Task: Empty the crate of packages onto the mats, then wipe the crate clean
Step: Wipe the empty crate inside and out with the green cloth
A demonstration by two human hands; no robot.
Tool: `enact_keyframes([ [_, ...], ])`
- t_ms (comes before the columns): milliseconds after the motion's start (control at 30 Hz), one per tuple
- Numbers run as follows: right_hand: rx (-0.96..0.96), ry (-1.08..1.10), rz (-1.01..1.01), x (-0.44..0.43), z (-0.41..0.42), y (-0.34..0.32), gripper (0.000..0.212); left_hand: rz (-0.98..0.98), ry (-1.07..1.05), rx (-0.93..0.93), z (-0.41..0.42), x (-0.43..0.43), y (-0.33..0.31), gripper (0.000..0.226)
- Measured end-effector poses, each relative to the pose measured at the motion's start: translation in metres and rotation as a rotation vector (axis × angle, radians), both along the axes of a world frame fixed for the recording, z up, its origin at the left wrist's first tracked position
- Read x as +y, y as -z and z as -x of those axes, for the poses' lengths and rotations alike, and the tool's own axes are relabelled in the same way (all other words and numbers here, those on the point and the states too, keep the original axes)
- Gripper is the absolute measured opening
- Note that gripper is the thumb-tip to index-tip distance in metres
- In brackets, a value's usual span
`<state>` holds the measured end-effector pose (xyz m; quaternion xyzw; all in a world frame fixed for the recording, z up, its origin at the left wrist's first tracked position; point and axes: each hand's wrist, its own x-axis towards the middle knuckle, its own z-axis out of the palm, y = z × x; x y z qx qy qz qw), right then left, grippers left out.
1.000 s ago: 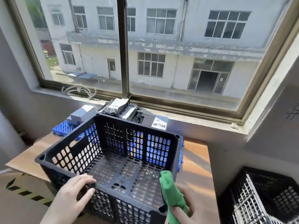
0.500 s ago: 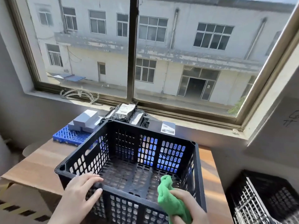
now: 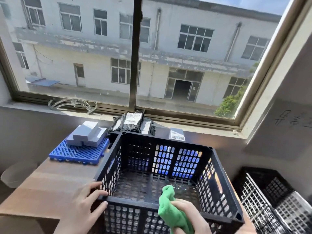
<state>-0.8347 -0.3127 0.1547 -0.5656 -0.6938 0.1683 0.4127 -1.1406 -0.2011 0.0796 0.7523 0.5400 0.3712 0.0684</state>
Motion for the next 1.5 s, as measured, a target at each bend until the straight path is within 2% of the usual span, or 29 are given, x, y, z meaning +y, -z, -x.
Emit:
enact_keyframes([
  [67,0.045,0.007,0.028,0.007,0.008,0.000,0.060,0.093,-0.037,-0.070,0.004,-0.003,-0.004,0.025],
  [133,0.084,-0.031,0.069,0.016,0.018,0.001,0.063,0.175,-0.082,-0.111,0.010,-0.010,-0.009,0.019],
  [333,0.083,-0.155,0.104,0.042,0.071,0.005,0.056,0.315,-0.133,-0.284,0.030,-0.019,-0.026,0.075],
  [433,0.064,-0.161,0.111,0.054,0.099,0.008,0.053,0.417,-0.072,-0.386,0.035,-0.013,-0.026,0.099],
  [633,0.035,-0.092,0.133,0.074,0.148,0.003,0.049,0.568,0.134,-0.454,0.042,0.019,-0.014,0.125],
  [800,-0.081,-0.041,0.172,0.095,0.181,0.005,0.048,0.578,0.277,-0.520,0.045,0.038,-0.008,0.116],
  [1033,-0.300,0.014,0.406,0.118,0.213,0.015,0.048,0.636,0.387,-0.689,0.046,0.050,0.008,0.115],
  [1133,-0.442,0.045,0.420,0.121,0.219,0.019,0.076,0.649,0.394,-0.722,0.043,0.052,0.015,0.111],
  [1200,-0.526,0.042,0.407,0.123,0.221,0.021,0.084,0.649,0.372,-0.737,0.041,0.052,0.015,0.106],
  [1267,-0.552,0.042,0.403,0.130,0.222,0.021,0.076,0.648,0.353,-0.747,0.040,0.051,0.012,0.100],
  [1367,-0.488,0.039,0.397,0.149,0.220,0.026,0.050,0.656,0.356,-0.708,0.043,0.052,0.005,0.092],
  [1500,-0.422,0.054,0.374,0.180,0.214,0.029,0.050,0.691,0.382,-0.656,0.048,0.057,-0.003,0.121],
])
